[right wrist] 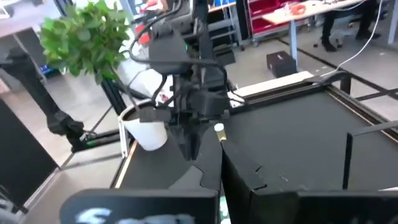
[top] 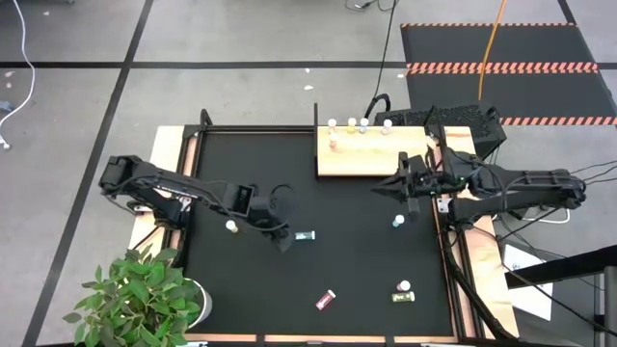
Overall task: Pick and place medicine bottles onto shelf by color
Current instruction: Put the top yellow pill bottle aligned with the other yellow pill bottle on the shelf
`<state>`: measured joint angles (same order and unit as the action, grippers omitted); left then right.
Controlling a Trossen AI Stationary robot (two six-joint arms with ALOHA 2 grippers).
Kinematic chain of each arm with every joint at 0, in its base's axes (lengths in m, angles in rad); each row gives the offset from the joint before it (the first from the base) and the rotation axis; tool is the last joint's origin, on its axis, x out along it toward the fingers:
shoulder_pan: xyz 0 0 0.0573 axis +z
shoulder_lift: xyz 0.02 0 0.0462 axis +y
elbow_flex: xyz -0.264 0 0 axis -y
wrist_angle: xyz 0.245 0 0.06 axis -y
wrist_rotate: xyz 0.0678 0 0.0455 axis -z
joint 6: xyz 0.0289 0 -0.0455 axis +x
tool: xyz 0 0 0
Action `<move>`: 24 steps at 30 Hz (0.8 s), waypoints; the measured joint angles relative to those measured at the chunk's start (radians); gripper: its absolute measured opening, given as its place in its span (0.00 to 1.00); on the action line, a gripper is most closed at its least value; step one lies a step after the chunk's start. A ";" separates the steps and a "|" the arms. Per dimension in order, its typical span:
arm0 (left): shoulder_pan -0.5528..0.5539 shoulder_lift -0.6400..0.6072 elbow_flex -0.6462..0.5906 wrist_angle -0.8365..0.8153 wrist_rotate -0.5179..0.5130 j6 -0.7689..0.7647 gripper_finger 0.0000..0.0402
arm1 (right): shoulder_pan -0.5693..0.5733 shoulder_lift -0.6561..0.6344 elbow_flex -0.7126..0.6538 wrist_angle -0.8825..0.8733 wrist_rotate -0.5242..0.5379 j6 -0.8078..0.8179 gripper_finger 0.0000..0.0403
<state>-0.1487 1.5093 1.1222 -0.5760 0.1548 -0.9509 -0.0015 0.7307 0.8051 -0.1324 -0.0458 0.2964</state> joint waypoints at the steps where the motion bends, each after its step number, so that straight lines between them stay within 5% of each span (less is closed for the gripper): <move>1: -0.005 -0.002 0.001 -0.045 0.006 -0.009 0.15 | 0.004 -0.007 0.000 0.001 0.009 0.004 0.00; 8: -0.065 -0.012 0.001 -0.412 0.054 -0.131 0.15 | 0.007 -0.025 0.000 0.000 0.037 0.005 0.00; 14: -0.083 -0.012 0.001 -0.394 0.054 -0.194 0.22 | 0.006 0.003 0.000 0.001 0.052 -0.016 0.00; 20: -0.199 -0.003 -0.028 -0.393 0.029 -0.663 0.33 | 0.006 0.016 0.000 0.000 0.051 -0.019 0.00; 24: -0.328 -0.004 -0.073 -0.404 -0.084 -0.886 0.41 | 0.006 0.016 0.000 0.000 0.076 -0.015 0.00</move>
<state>-0.4772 1.5055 1.0495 -0.9799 0.0710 -1.8368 0.0048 0.7467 0.8051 -0.1322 0.0299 0.2817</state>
